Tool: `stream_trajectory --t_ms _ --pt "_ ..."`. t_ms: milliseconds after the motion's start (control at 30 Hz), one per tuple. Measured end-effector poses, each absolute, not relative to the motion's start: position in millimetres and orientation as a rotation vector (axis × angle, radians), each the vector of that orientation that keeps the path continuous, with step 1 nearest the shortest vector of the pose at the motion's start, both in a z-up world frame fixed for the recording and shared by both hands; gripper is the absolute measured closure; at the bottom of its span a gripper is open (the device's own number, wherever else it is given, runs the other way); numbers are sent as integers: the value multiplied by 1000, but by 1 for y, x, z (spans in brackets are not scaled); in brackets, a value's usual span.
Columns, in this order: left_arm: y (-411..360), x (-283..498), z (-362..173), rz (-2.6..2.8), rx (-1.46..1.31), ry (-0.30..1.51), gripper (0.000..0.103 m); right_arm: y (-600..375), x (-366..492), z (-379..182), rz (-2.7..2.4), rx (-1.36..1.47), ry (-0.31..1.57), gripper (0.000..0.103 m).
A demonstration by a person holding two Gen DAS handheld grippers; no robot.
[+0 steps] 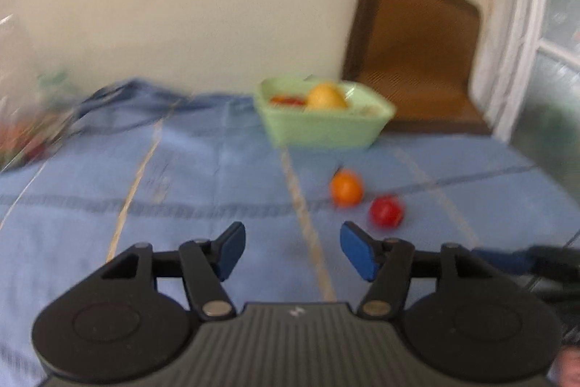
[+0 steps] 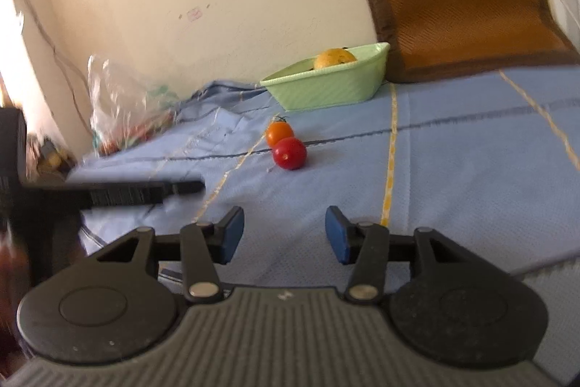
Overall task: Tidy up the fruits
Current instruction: 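Grasp the orange tomato with the left tool while the right tool grasps the red tomato, then carry the orange and red tomatoes into the green basket and open both tools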
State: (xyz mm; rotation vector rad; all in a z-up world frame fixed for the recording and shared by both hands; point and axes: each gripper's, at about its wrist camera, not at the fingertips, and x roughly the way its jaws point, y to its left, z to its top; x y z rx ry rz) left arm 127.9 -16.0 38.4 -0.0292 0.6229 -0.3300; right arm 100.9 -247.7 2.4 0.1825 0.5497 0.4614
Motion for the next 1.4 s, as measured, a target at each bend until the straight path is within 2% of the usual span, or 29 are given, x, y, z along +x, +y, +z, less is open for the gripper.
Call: stream_trajectory --t_ms 100,233,400,467,533,600,633,667,967,1233,1300,1333,1400 --pt "-24 158 50 -410 -44 661 45 -244 117 11 498 90 548 51" --pt "-41 192 41 -500 -41 743 53 -237 146 20 541 -6 559 52" --pt "-49 215 29 -525 -74 790 54 -228 176 22 601 -46 597 52" --pt "-53 217 23 -539 -68 809 59 -224 182 19 619 -64 609 52" --pt "-60 218 15 -531 -34 816 69 -219 184 15 629 -86 609 53" --pt "-60 218 14 -534 -28 805 73 -217 188 9 625 -104 609 65" --pt "-59 219 14 -531 -36 807 73 -217 190 6 625 -108 615 72" --pt "-58 220 15 -532 -43 808 73 -217 191 5 638 -96 613 73" --pt "-62 258 64 -495 -8 658 73 -227 210 39 584 -65 456 74" --pt "-53 321 43 -380 -40 734 72 -217 276 46 488 -49 408 73" --pt "-56 322 39 -379 -26 722 69 -213 285 40 476 -66 425 72" --pt "-58 322 39 -372 -17 719 63 -212 287 37 472 -68 428 71" --pt "-60 320 40 -362 -17 711 58 -215 284 35 455 -70 415 68"
